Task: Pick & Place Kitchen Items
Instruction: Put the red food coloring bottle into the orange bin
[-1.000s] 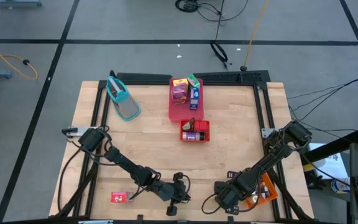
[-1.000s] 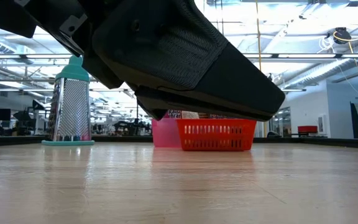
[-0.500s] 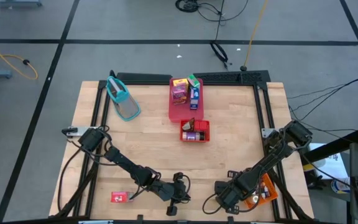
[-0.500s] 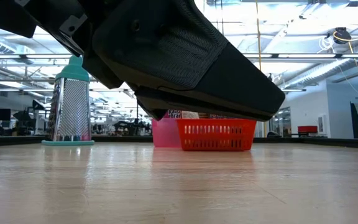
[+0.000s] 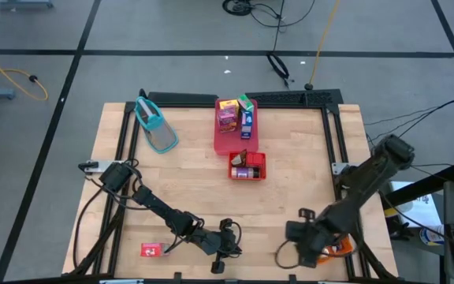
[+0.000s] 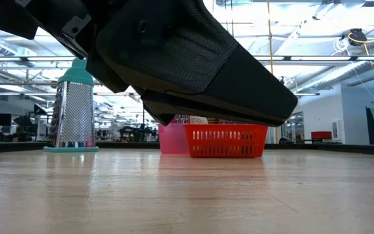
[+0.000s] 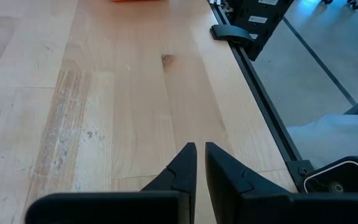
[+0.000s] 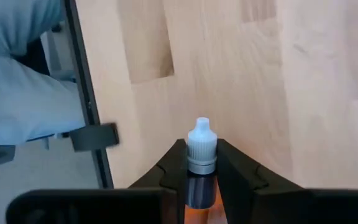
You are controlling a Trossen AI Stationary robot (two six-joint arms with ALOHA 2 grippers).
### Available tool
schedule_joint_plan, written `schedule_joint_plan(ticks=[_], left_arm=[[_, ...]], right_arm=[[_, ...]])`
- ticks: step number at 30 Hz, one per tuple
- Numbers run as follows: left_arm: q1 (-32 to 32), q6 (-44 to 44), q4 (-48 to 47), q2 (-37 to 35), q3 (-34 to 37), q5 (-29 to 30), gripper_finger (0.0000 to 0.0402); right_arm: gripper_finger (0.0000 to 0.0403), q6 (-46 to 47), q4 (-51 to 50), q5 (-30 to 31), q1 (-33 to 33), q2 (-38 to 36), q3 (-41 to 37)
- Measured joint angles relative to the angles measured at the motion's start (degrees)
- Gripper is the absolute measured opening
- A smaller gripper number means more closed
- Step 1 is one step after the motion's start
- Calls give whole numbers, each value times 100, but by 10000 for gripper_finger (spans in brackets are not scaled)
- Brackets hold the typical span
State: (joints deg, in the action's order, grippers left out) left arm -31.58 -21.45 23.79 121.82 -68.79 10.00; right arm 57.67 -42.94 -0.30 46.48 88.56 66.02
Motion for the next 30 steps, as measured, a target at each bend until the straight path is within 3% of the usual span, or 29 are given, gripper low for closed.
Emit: schedule_joint_plan(ticks=[12,25,30], left_arm=[[-1,-2,0,0,0,0,33],[0,-2,0,0,0,0,33],[1,-4,0,0,0,0,33]], right_arm=[[53,1813,-1522,1687,1266,-1121,3],[53,3450,-2492,1645,2022,-1111,4],[53,3810,-2509,1354,2132,-1051,-2]])
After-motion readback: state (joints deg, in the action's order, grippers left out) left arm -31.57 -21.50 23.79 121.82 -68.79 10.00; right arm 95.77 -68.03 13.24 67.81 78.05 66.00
